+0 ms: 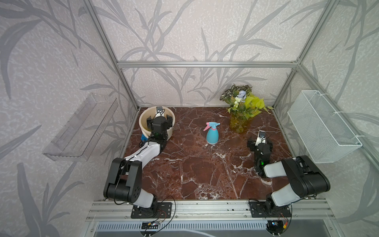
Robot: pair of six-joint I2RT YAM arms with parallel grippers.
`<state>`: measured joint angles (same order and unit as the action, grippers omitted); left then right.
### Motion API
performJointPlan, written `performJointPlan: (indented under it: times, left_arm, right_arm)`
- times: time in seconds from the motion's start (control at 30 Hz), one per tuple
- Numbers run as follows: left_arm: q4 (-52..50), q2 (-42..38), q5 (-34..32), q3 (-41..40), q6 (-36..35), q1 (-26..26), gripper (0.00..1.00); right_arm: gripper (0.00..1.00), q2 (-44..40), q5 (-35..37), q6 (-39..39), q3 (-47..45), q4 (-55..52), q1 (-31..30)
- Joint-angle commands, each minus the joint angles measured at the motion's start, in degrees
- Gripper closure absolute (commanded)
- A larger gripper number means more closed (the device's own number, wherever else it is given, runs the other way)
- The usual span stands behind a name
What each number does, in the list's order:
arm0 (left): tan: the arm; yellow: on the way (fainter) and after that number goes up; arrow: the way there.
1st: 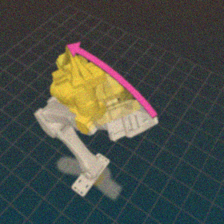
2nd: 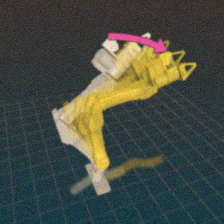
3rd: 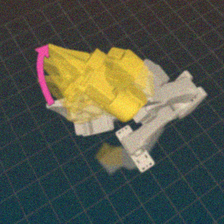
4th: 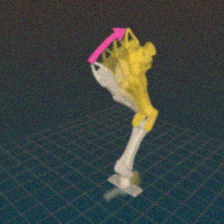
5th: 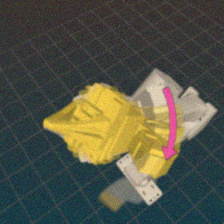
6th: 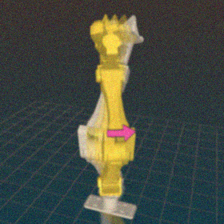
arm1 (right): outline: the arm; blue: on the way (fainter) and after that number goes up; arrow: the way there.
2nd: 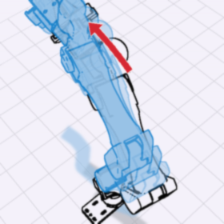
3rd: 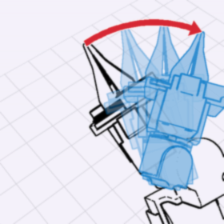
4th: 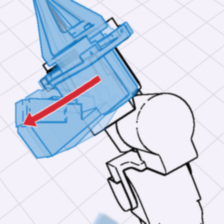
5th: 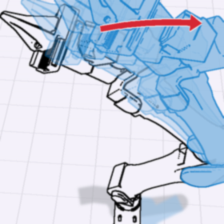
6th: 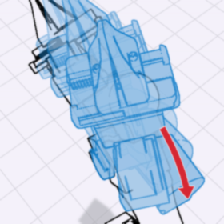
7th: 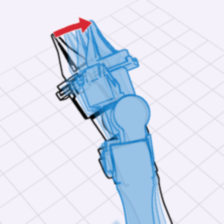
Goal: Organize the gardening tools
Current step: Adjust the container at the center of the board, then reset both arms
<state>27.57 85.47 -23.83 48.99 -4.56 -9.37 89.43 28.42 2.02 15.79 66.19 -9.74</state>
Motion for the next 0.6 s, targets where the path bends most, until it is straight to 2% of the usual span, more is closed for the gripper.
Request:
performJointPlan:
  times: [0.0, 0.27, 0.47, 0.57]
  left_arm:
    - [-2.3, -3.7, 1.3, 3.5, -1.9, 0.0, 0.00]
    - [-5.2, -12.9, 6.6, -1.4, 3.5, -0.8, 0.00]
    - [-6.1, -23.1, 9.1, -13.2, 8.1, -3.0, 0.00]
    - [-3.4, -26.4, 7.0, -19.4, 7.5, -3.3, 0.00]
  right_arm:
    - [0.01, 0.0, 0.0, 0.3, 0.5, 1.6, 0.2]
    - [0.01, 0.0, -0.1, 0.3, 0.6, 1.1, 0.3]
    - [0.01, 0.0, -0.2, 0.2, 0.9, 0.5, 0.3]
    - [0.01, 0.0, -0.2, 0.2, 0.9, 0.5, 0.3]
